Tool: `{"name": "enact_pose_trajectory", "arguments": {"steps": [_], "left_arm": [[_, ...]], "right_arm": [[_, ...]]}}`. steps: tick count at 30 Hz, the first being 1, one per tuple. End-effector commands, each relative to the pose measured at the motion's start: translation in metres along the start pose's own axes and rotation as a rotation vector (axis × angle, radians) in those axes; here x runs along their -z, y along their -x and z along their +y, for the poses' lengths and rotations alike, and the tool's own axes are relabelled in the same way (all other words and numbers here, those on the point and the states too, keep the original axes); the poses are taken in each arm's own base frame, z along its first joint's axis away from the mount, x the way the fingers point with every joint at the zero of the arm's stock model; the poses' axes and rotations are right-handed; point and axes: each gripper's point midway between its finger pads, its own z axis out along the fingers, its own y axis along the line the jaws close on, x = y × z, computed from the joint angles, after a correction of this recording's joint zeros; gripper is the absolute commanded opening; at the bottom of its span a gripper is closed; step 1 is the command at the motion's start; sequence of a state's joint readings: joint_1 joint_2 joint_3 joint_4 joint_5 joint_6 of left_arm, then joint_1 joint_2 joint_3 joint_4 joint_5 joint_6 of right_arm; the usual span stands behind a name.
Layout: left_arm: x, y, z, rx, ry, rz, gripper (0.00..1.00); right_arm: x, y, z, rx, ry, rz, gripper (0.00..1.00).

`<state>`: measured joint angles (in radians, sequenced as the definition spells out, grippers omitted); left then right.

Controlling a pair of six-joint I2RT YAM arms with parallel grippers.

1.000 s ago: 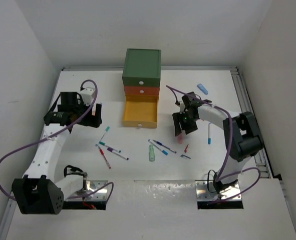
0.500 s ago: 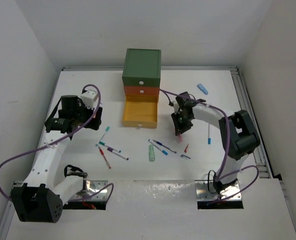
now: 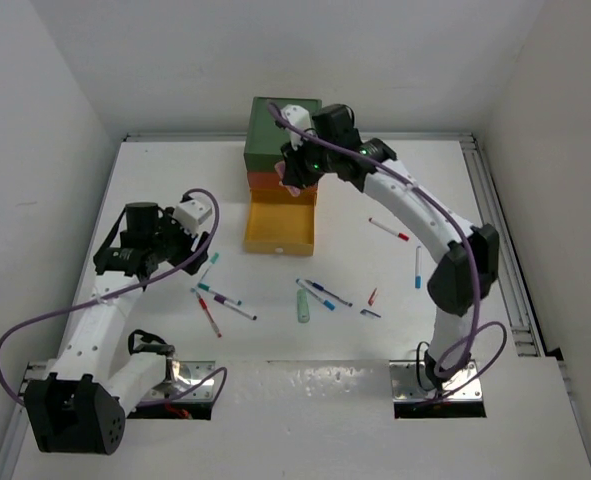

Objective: Sort the stationery into containers
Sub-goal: Place the pen in the drawer.

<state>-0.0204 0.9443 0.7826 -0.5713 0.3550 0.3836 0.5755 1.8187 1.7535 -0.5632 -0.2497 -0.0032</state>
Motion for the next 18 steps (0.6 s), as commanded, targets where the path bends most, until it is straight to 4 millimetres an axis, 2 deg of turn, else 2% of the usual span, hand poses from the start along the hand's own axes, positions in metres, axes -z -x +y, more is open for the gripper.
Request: {"name": "enact_pose_trajectory", "arguments": {"steps": [1,2,3,4,5,6,7,8,10,11,13,14,17,18], "left_arm": [[-0.001,0.001,0.001,-0.056,-0.030,0.021,0.74],[-0.004,-0.006,0.005,-0.063,-0.021,0.056,0.74],[-0.003,-0.007,0.007,-0.070,-0.021,0.069,0.74],[-0.004,-0.013,0.008,-0.073,-0.024,0.091,0.74],[-0.005,-0.017,0.012,-0.083,-0.011,0.114,0.73],[-0.006,-0.020,0.019,-0.074,0.024,0.131,0.74],[-0.008,-0.022,0.025,-0.052,0.054,0.146,0.74],[-0.011,-0.030,0.038,0.008,0.110,0.174,0.73],[-0.012,-0.027,0.068,0.111,0.247,0.161,0.71],[-0.017,-0.031,0.075,0.148,0.265,0.173,0.70],[-0.024,-0.028,0.093,0.197,0.304,0.163,0.66],[-0.029,-0.026,0.096,0.194,0.304,0.169,0.64],[-0.047,-0.039,0.105,0.206,0.311,0.269,0.61],[-0.057,-0.053,0.108,0.226,0.311,0.334,0.60]], "right_arm": [[-0.051,-0.015,0.003,-0.053,0.036,0.068,0.01],[-0.057,-0.005,0.004,-0.046,0.039,0.051,0.02],[-0.065,-0.006,0.006,-0.043,0.044,0.058,0.03],[-0.080,-0.018,0.004,-0.054,0.045,0.087,0.04],[-0.086,-0.019,0.005,-0.051,0.044,0.089,0.07],[-0.097,-0.028,0.002,-0.047,0.034,0.101,0.16],[-0.101,-0.029,0.000,-0.042,0.026,0.100,0.16],[-0.105,-0.034,-0.002,-0.040,0.018,0.106,0.30],[-0.112,-0.039,-0.009,-0.036,-0.012,0.111,0.38],[-0.112,-0.039,-0.010,-0.036,-0.017,0.110,0.49],[-0.107,-0.033,-0.010,-0.037,-0.026,0.098,0.58],[-0.103,-0.030,-0.011,-0.040,-0.026,0.091,0.61],[-0.086,-0.019,-0.005,-0.048,-0.015,0.076,0.62],[-0.079,-0.017,-0.001,-0.065,-0.003,0.075,0.62]]}}
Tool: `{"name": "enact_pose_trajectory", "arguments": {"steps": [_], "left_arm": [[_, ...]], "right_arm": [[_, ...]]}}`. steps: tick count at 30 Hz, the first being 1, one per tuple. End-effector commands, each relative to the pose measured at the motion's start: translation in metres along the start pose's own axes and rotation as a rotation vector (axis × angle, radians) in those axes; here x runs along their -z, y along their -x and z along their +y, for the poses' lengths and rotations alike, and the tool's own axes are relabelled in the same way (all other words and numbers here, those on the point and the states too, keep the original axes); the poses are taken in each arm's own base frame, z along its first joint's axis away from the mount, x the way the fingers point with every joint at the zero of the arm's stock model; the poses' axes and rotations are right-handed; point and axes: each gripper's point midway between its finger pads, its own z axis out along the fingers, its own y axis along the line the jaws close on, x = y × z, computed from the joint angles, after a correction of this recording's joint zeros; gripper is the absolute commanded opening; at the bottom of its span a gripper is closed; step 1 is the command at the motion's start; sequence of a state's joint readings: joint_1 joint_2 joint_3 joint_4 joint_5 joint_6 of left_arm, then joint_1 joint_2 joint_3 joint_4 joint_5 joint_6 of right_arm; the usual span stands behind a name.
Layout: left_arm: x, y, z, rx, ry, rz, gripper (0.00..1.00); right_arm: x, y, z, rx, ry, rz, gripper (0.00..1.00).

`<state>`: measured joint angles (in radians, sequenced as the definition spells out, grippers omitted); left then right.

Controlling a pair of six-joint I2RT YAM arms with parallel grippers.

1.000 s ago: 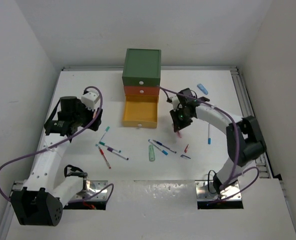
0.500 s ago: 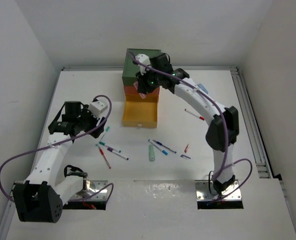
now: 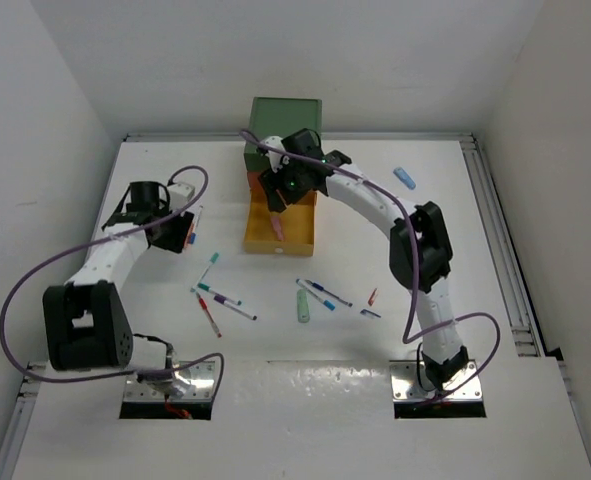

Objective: Sort the stationery into containers
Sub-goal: Place the pen in the drawer, then pick up the pen from the center of the board.

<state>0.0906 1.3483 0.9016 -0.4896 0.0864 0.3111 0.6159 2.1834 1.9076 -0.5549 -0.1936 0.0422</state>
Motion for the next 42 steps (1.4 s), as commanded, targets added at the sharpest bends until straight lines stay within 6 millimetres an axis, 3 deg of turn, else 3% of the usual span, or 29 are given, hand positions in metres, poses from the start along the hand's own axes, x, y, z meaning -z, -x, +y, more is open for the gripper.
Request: {"name": "enact_pose_trajectory", "arguments": {"steps": [1,4,5,6,8,9,16,17,22,31,39,42], "left_arm": [[-0.019,0.015,0.024,0.047,0.077,0.032,0.59],[-0.036,0.010,0.030,0.060,0.072,0.076,0.55],[-0.039,0.014,0.032,0.051,0.076,0.062,0.55],[-0.045,0.013,0.031,0.046,0.071,0.071,0.55],[-0.049,0.018,0.032,0.042,0.068,0.070,0.54],[-0.055,0.015,0.030,0.045,0.055,0.088,0.54],[-0.074,0.021,0.026,0.045,0.016,0.091,0.53],[-0.077,0.020,0.026,0.048,0.013,0.098,0.53],[-0.089,0.015,0.024,0.051,0.003,0.125,0.53],[-0.106,0.010,0.022,0.053,-0.011,0.153,0.52],[-0.112,0.011,0.020,0.052,-0.038,0.155,0.28],[-0.093,0.026,0.038,0.100,0.000,0.090,0.19]], "right_arm": [[0.064,0.050,0.013,-0.001,0.013,-0.146,0.62],[0.084,0.030,0.027,-0.028,0.071,-0.120,0.59],[0.106,0.035,0.032,-0.020,0.076,-0.156,0.57],[0.104,0.012,0.033,-0.034,0.089,-0.111,0.56],[0.128,0.005,0.041,-0.028,0.105,-0.128,0.54],[0.127,-0.017,0.042,-0.046,0.117,-0.087,0.54],[0.154,-0.088,0.051,-0.144,0.170,-0.005,0.54],[0.153,-0.106,0.053,-0.159,0.176,0.028,0.54],[0.161,-0.142,0.063,-0.157,0.193,0.065,0.58],[0.157,-0.169,0.069,-0.122,0.220,0.131,0.58],[0.146,-0.177,0.075,-0.092,0.244,0.167,0.57],[0.139,-0.186,0.087,-0.054,0.260,0.192,0.57]]}}
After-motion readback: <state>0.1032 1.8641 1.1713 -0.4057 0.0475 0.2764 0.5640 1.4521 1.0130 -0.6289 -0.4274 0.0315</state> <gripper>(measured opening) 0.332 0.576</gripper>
